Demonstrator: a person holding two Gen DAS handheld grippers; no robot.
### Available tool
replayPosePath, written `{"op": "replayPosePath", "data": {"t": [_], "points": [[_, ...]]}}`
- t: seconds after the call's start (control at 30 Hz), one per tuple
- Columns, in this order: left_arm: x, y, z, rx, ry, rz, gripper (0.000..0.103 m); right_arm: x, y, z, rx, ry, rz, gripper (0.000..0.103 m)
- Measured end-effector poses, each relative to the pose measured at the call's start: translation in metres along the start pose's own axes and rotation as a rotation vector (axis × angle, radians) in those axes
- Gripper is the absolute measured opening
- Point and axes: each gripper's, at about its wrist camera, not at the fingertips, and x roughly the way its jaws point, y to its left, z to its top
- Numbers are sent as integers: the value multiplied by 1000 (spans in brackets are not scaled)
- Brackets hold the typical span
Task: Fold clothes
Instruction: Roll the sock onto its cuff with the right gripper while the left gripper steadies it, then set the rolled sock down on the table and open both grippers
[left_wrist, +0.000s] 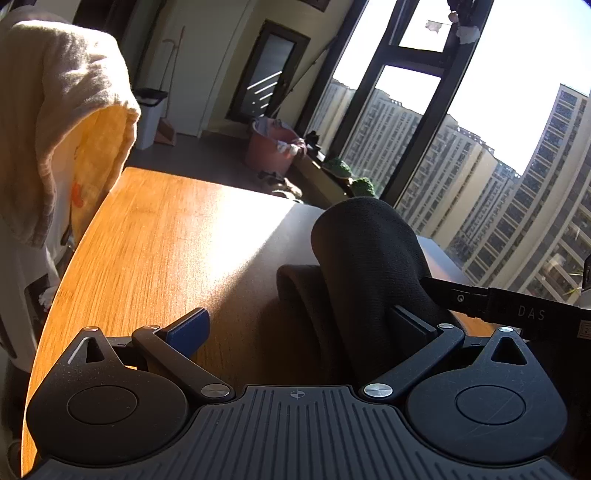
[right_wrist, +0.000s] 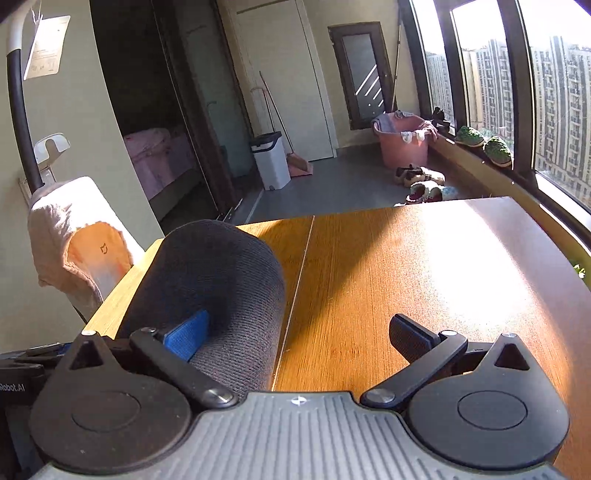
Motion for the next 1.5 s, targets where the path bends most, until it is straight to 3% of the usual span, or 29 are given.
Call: {"op": "replayPosePath", "data": {"t": [0.1,0.23,0.63,0.87,1.03,1.2,1.37,1.43,1.5], "points": [[-4,5,-3,-50,10,-8,103,-4,0,-1,-24,-9,26,103],[-6,0,-4,-25,12,29,103,-13,5,-6,-43,-54,41,103],[41,-17,19,-1,6,50,103,2,-15,21,-27,-76,-85,103],[39,-21,18,2,-6,72,103,-38,3,-7,-82,-89,24,103],[41,-17,19,-23,2,59,103,-18,13,-15,-176,-47,-134,103],[26,-22,18,5,-30,69,103,-5,-7,-6,-46,11,-93,103],[-16,-50,-5,114,-53,70,103,-28,-3,-24,-81,-4,-128,103],[-22,-63,-19,162,-35,114,103,-32,-1,-30,-86,9,-167,103],[-25,-74,-34,207,-53,183,103,-27,1,-34,-84,85,-247,103]]}}
